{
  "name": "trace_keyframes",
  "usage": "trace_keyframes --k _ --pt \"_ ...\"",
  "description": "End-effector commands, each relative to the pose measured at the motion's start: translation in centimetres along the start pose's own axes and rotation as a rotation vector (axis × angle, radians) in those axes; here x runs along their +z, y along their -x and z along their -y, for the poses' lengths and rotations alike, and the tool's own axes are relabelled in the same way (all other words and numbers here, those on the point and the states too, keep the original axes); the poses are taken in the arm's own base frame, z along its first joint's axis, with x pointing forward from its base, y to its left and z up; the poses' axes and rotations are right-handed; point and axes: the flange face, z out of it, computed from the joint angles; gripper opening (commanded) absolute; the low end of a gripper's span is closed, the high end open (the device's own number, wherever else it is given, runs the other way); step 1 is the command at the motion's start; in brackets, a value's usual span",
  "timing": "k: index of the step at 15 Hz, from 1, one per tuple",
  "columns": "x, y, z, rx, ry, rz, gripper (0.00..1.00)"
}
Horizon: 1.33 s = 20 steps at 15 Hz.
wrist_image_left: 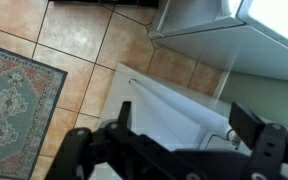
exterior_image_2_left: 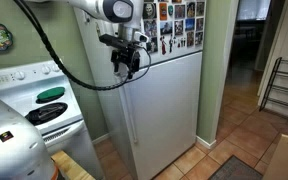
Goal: Open the top section of the fridge
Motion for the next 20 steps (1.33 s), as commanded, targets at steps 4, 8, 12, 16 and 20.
trace_keyframes --k 4,8,12,16,20 --pt "-0.1 0.0 0.0 0.0 0.0 0.001 1.0" --pt "-2.3 2.6 -2.3 -0.094 0.042 -0.064 1.0" --pt "-5.2 6.5 -5.5 -0.186 -0.031 -0.231 1.0" --pt "-6.7 6.8 -6.4 -0.202 -0.082 -0.254 1.0" --pt "-6.6 7.5 -6.4 -0.217 -0.105 -0.271 1.0"
